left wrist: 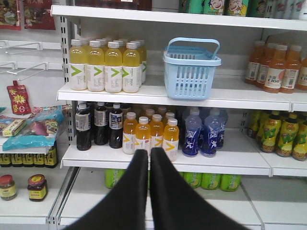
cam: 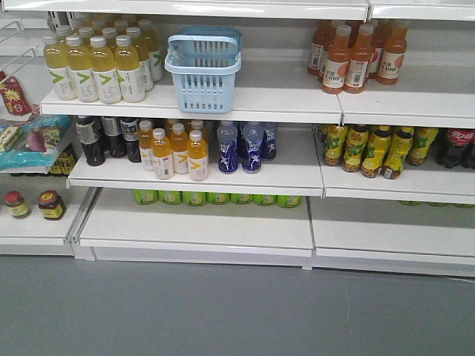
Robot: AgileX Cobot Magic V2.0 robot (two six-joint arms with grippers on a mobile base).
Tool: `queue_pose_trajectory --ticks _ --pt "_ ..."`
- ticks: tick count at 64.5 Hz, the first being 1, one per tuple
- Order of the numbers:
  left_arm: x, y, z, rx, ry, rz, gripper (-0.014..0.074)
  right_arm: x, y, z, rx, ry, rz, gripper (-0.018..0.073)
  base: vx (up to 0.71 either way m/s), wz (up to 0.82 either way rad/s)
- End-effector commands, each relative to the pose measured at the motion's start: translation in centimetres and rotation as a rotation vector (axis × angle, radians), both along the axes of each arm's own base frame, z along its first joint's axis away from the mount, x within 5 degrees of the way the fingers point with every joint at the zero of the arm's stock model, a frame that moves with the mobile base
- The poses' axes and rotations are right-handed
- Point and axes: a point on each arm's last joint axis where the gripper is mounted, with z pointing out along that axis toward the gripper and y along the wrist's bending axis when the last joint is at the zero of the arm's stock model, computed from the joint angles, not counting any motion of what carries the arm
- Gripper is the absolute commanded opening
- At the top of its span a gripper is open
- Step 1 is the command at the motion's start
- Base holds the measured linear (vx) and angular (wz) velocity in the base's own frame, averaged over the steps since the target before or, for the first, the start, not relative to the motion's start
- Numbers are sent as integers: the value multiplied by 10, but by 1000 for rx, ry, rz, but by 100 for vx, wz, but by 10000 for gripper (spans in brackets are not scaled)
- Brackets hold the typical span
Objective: Place coke in basket with both arms
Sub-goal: 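Drive closer to the shelf, centering on the light-blue basket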
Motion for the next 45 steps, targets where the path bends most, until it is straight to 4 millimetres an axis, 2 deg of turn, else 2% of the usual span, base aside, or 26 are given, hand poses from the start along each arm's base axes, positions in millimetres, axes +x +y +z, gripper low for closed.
queue_pose_trajectory --ticks 1,45 --pt "-1 0 8 -21 -88 -7 -6 -1 2 3 -19 -72 24 -5 16 -6" --pt "-1 0 8 -21 -88 -7 -6 -1 2 3 -19 -72 24 -5 14 -5"
